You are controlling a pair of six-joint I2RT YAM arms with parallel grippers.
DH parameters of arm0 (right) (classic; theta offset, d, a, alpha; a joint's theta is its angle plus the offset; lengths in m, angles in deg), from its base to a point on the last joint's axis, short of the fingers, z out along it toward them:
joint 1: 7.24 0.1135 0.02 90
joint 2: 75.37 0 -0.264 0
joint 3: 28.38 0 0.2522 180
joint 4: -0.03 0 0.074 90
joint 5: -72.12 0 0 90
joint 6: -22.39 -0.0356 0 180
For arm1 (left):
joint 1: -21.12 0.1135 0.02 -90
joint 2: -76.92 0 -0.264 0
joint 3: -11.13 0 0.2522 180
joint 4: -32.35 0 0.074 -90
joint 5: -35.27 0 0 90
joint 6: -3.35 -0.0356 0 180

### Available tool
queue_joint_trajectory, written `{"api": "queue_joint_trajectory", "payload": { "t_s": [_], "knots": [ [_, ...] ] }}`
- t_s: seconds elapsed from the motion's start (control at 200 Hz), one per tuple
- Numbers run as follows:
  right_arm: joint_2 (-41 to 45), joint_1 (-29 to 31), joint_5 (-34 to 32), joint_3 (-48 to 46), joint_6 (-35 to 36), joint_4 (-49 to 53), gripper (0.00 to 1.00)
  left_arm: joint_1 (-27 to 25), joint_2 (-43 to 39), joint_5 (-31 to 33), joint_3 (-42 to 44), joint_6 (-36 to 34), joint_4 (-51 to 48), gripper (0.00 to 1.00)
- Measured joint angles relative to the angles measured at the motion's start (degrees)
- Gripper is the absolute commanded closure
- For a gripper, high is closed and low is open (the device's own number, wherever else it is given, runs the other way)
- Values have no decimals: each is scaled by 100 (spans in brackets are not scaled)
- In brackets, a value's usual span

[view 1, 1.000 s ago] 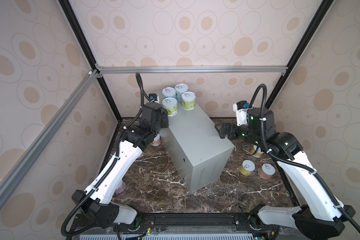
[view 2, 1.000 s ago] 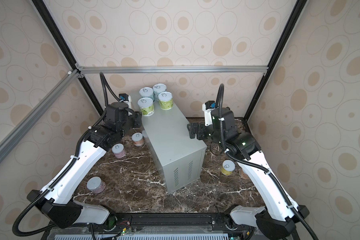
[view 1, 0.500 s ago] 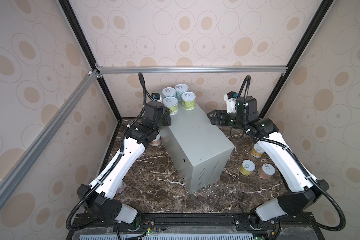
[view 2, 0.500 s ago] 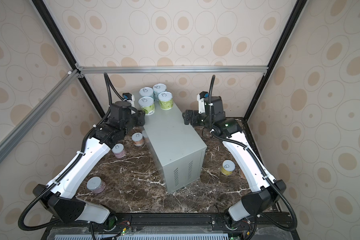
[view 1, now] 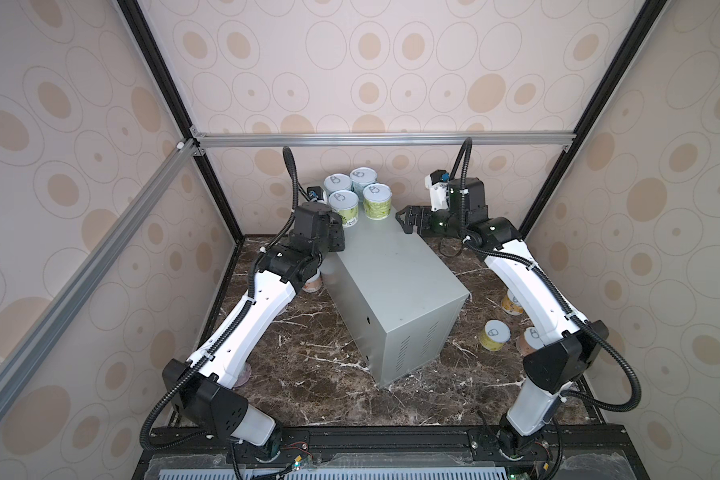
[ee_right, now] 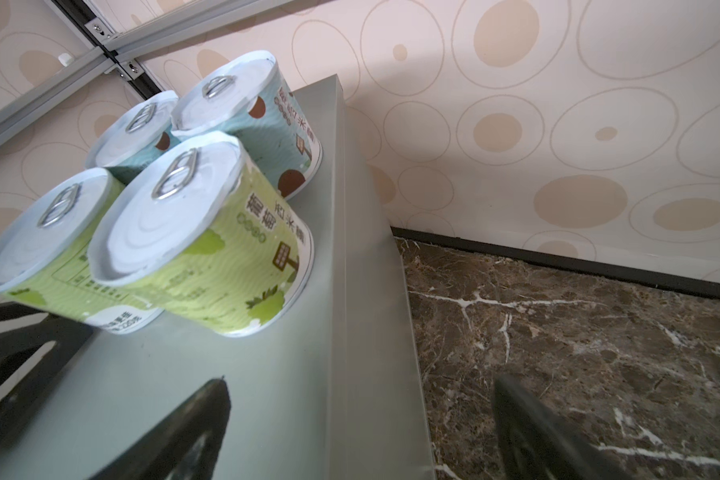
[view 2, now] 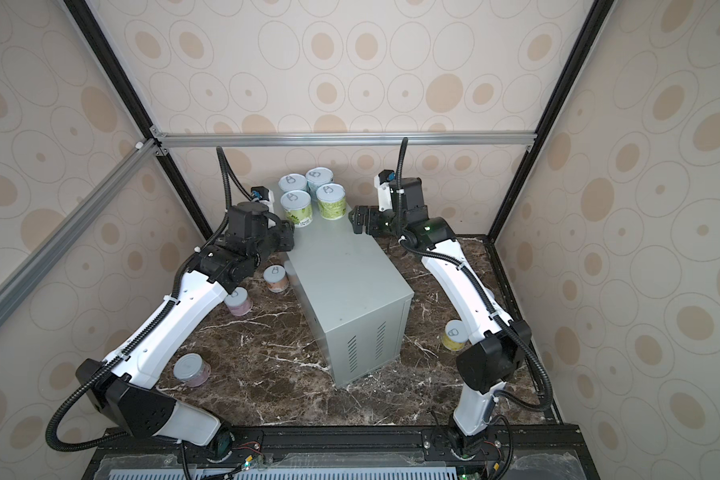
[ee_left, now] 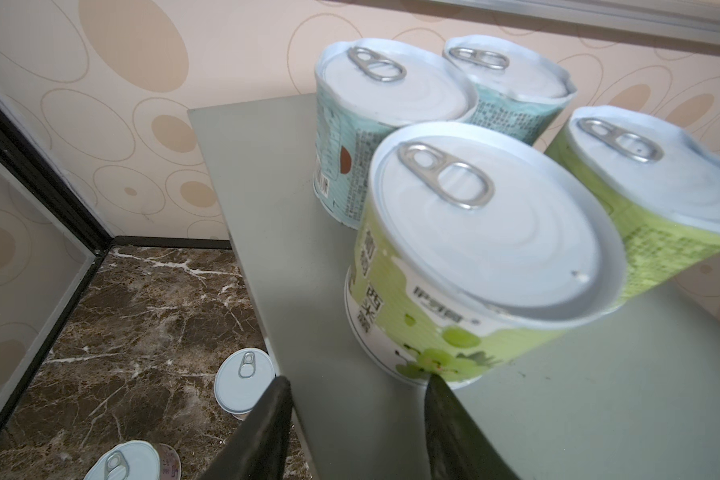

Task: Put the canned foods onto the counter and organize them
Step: 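Raise the right gripper to the box-top cans while the left gripper stays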

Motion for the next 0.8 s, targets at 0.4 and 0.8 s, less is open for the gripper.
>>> {"api": "queue_joint_trajectory", "payload": {
  "t_s": [0.4,0.8],
  "knots": [
    [-566,-33,-227,837,129,229,0,0,-2,-46,0,9,9,49],
    [-1113,-81,-57,1368,452,291,0,28,15,-223,-26,7,61,50]
  ]
}}
